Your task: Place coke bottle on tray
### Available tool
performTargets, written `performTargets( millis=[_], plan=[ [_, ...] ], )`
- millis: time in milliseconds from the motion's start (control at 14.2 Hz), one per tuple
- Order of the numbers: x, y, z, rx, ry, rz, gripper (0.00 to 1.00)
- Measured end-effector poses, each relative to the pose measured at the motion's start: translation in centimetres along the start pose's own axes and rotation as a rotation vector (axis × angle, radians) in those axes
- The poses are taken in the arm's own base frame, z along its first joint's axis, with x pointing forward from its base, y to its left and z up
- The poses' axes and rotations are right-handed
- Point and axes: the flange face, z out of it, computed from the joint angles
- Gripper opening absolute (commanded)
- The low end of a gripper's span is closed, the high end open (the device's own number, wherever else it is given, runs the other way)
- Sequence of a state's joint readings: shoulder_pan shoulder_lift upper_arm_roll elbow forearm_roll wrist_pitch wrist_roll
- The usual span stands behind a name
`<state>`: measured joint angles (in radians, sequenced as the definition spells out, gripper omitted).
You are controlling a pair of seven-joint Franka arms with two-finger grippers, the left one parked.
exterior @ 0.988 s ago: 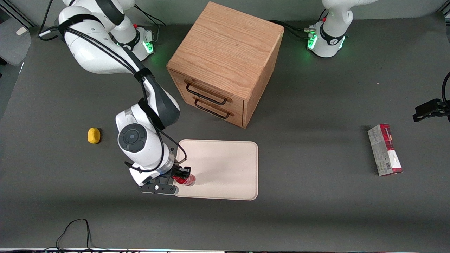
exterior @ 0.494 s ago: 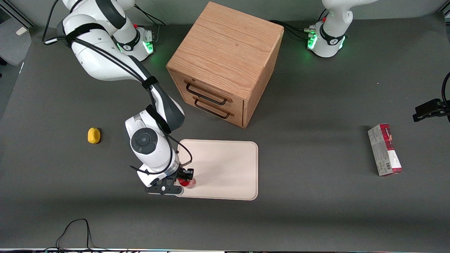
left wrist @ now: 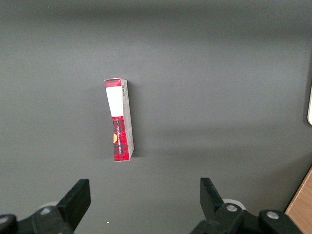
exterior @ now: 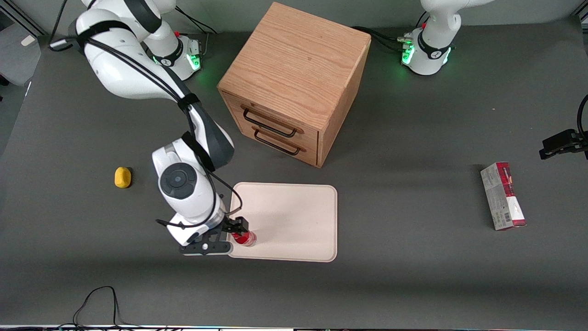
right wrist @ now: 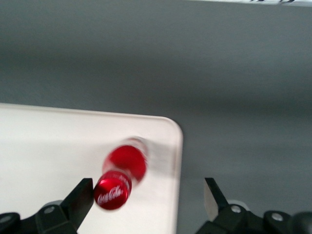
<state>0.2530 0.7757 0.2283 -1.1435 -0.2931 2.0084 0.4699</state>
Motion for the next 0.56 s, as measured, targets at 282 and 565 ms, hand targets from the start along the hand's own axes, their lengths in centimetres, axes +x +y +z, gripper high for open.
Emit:
performTargets(
  millis=[282, 565],
  plan=[
    [-0.7, 10.0, -7.8, -0.016, -0.068, -0.123, 1.00],
    [-5.4, 22.3, -17.6, -0.010, -0.134, -0.108, 1.00]
  ],
)
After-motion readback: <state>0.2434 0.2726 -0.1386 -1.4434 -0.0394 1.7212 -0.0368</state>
